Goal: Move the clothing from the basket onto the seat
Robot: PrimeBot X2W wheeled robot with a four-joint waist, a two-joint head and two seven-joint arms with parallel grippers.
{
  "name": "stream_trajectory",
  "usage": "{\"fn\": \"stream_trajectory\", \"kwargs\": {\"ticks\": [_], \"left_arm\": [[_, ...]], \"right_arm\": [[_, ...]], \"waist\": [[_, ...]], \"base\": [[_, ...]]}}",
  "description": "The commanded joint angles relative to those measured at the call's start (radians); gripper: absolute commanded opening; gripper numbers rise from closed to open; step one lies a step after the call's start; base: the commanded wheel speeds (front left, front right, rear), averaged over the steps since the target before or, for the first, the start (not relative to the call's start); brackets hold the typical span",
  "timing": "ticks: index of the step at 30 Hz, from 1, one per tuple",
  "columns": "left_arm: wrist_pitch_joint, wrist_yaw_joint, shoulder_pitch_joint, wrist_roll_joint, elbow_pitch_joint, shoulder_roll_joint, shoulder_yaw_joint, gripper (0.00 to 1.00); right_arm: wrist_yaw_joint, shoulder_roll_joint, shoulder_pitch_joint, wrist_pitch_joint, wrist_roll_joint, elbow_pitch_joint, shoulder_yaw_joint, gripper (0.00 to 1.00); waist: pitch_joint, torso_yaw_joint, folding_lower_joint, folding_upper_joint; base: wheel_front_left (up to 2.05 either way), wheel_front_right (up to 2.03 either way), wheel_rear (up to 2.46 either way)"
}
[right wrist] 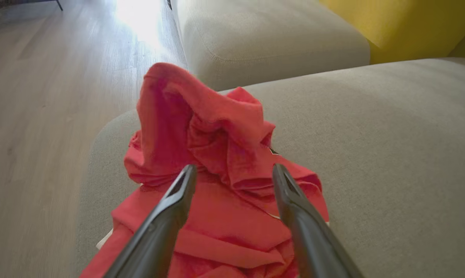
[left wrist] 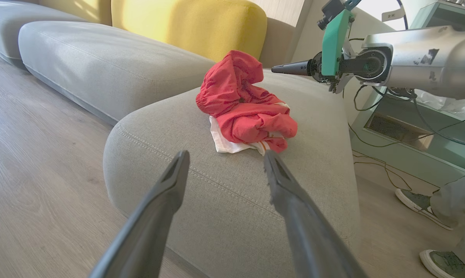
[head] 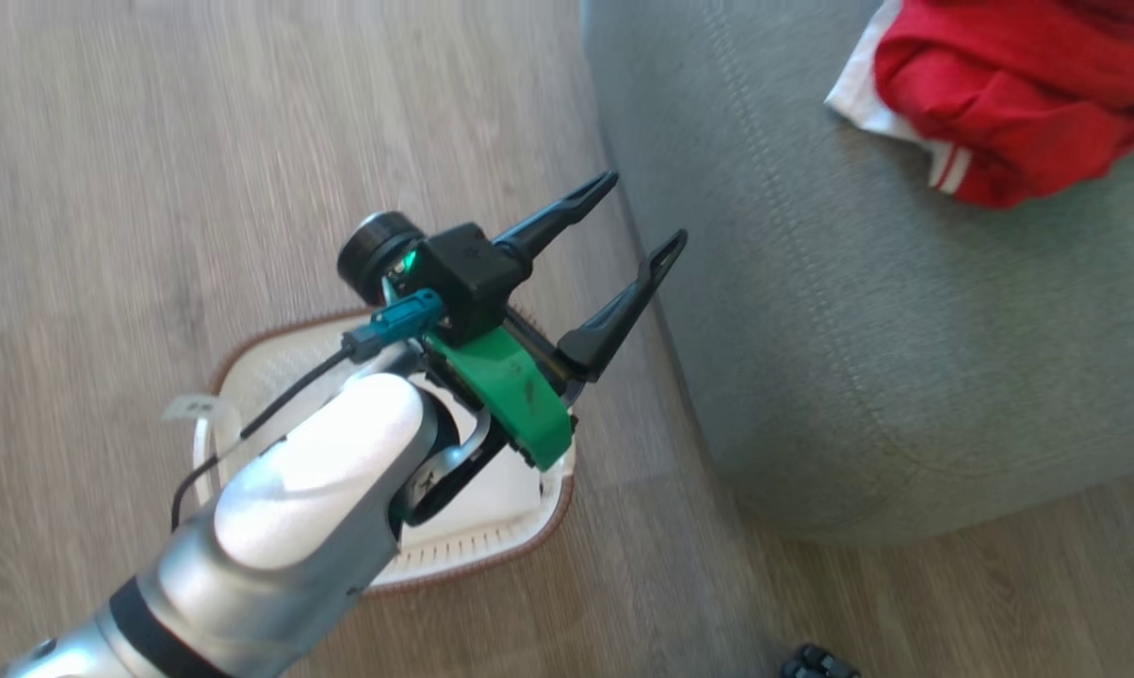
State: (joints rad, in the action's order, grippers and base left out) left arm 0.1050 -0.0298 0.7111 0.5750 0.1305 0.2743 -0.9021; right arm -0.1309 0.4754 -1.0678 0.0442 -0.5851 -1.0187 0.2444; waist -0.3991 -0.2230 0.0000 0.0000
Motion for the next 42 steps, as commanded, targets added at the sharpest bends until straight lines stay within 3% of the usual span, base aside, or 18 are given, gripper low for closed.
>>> {"fn": "stream_trajectory", "kwargs": {"ticks": [1,13,24,30,42], "left_arm": [[0.01,0.008,0.008,0.008,-0.03,0.014,0.033,1.0],[0.05,0.055,-0.083,0.051,-0.036,0.041,0.064,1.0],[0.083,0.113,-0.176,0.09,-0.06,0.073,0.104,1.0],[0.098,0.146,-0.219,0.113,-0.074,0.102,0.141,1.0],[0.131,0.213,-0.315,0.145,-0.093,0.169,0.23,1.0]], "right_arm": [[0.0,0.026,0.024,-0.004,-0.014,0.046,0.021,1.0],[0.0,0.094,0.145,-0.066,-0.079,0.234,0.11,1.0],[0.0,0.112,0.382,-0.153,-0.084,0.457,0.021,1.0],[0.0,0.06,0.541,-0.187,-0.028,0.608,-0.096,1.0],[0.0,-0.13,0.815,-0.173,0.125,0.929,-0.266,1.0]], "waist": [[0.048,-0.02,0.0,0.0],[0.197,-0.018,0.0,0.0],[0.305,0.039,0.0,0.0],[0.338,0.077,0.0,0.0],[0.369,0.141,0.0,0.0]], "base": [[0.0,0.0,0.0],[0.0,0.0,0.0],[0.0,0.0,0.0],[0.0,0.0,0.0],[0.0,0.0,0.0]]}}
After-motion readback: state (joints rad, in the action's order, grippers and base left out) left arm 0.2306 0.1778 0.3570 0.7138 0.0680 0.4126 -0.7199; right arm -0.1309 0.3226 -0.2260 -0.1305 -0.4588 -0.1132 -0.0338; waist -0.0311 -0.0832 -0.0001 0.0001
